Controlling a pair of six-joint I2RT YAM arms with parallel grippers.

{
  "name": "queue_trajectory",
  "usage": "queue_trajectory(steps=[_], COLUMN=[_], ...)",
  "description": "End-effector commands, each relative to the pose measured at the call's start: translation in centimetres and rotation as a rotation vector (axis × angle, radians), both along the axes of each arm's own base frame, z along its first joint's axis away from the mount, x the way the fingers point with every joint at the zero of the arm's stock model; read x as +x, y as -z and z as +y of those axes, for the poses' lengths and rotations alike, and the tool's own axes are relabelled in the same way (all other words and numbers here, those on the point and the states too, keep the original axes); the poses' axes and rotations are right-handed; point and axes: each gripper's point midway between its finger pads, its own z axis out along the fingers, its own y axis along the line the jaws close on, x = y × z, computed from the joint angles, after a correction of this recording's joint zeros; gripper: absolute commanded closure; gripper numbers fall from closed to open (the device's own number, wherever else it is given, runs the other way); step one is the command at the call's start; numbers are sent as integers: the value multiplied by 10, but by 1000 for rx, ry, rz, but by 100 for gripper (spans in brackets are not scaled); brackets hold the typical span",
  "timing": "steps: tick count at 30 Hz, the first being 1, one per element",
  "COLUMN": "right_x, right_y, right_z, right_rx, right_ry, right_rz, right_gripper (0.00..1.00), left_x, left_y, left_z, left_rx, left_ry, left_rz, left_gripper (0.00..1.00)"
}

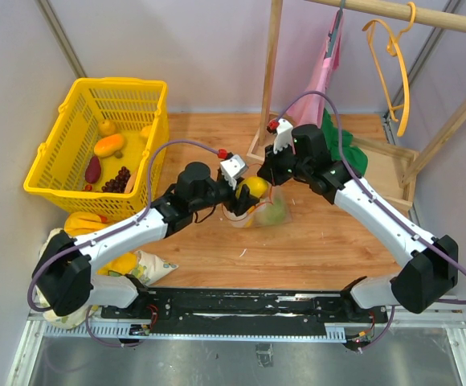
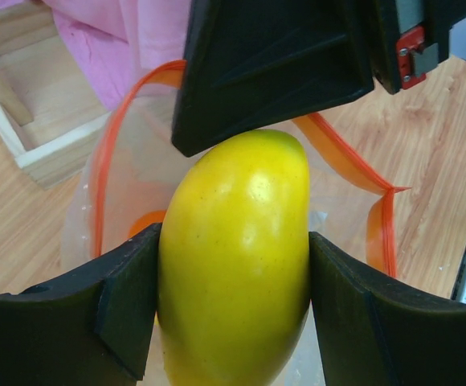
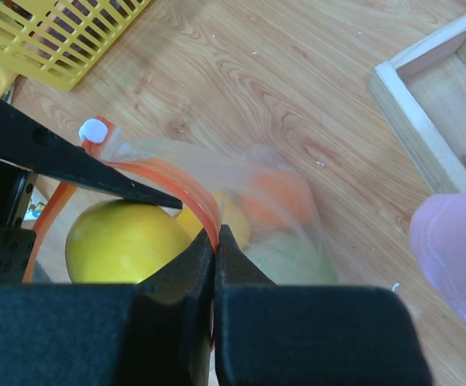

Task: Place the food in the zip-top bag and seal the zipper
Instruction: Place the fake fruit in the zipper food storage bag.

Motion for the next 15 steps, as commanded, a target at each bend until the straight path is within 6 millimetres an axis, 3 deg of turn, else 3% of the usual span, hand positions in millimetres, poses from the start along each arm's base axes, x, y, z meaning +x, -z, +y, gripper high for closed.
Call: queue_trajectory(steps=[1,10,15], right_x=[0,0,0], right_y=[-26,-26,-27], right_z=[0,-1,-1], right_rx=[54,53,54], right_ry=[-1,-2,-1], right_rz=[-37,-40,-43], right_gripper=[99,99,99], left_x=[-3,-3,-7], left_y=[-20,-42,-58], left_z=[-8,3,13], left_rx=[-13,-39,-74], left_ry=[4,-66,-117], left_rz=[-37,-29,4], left_gripper=[30,17,17])
